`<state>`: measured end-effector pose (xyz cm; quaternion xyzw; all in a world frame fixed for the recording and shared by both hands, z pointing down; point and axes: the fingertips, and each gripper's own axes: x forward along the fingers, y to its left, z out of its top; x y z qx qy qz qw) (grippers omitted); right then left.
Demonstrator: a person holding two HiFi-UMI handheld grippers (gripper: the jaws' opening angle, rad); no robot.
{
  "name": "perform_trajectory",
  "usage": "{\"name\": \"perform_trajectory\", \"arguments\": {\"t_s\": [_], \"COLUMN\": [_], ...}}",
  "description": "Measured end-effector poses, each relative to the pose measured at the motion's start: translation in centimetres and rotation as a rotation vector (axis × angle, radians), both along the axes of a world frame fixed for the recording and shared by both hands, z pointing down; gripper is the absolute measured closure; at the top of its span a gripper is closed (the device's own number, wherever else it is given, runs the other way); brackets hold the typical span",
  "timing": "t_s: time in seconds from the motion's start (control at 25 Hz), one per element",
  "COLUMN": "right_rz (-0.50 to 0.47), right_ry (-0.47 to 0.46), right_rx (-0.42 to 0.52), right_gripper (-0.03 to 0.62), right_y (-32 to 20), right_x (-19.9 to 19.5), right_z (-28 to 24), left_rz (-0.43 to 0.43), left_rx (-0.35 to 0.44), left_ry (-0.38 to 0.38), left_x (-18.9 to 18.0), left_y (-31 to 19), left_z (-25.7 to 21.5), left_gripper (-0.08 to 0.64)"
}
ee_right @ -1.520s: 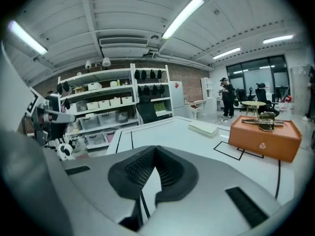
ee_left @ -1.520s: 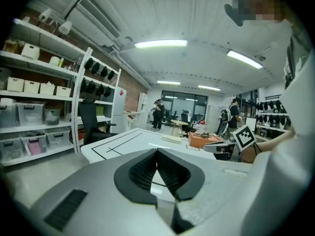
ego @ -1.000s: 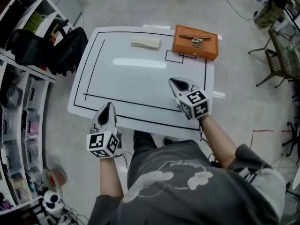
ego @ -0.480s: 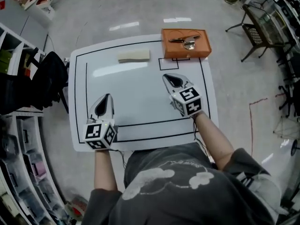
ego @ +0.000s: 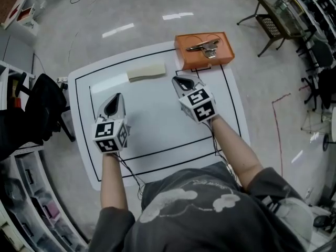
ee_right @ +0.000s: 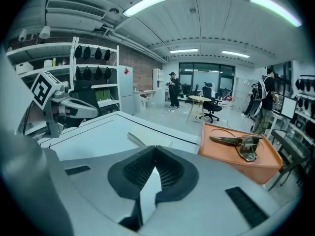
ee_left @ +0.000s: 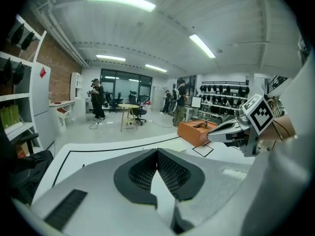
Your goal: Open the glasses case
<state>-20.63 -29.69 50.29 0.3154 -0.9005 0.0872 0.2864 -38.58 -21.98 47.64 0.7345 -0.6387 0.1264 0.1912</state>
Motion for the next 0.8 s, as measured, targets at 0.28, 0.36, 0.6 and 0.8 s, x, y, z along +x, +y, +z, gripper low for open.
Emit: {"name": "perform_trajectory", "arguments": {"t_s": [0.28, 0.36, 0.6, 0.8], "right_rz": [0.001, -0.024, -0.154, -0.288], "right_ry": [0.113, 0.149, 0.278, 0.429], "right_rx": [0.051, 0.072, 0.147, 0.206], "right_gripper": [0.586, 0.551, 0.419, 0.31], "right_y": [-2.4, -3.1, -4.4, -4.8], "right_x": [-2.3, -3.1, -5.9, -7.7], "right_z": [1.9, 2.6, 4.0, 5.7], "left_rz": [0.075, 0.092, 0.125, 0.134], "left_rx": [-0.072, -0.091, -0.108, -0.131], "left_ry": [-0.026, -0.037, -0.104, -0.077], "left_x": [0.5, 0.8, 1.3, 1.5], "left_y": [-3.9, -4.6, -6.2, -7.3], "left_z": [3.8, 4.9, 6.9, 7.8], "left_gripper": [0.557, 0.557, 0.557, 0.557]}}
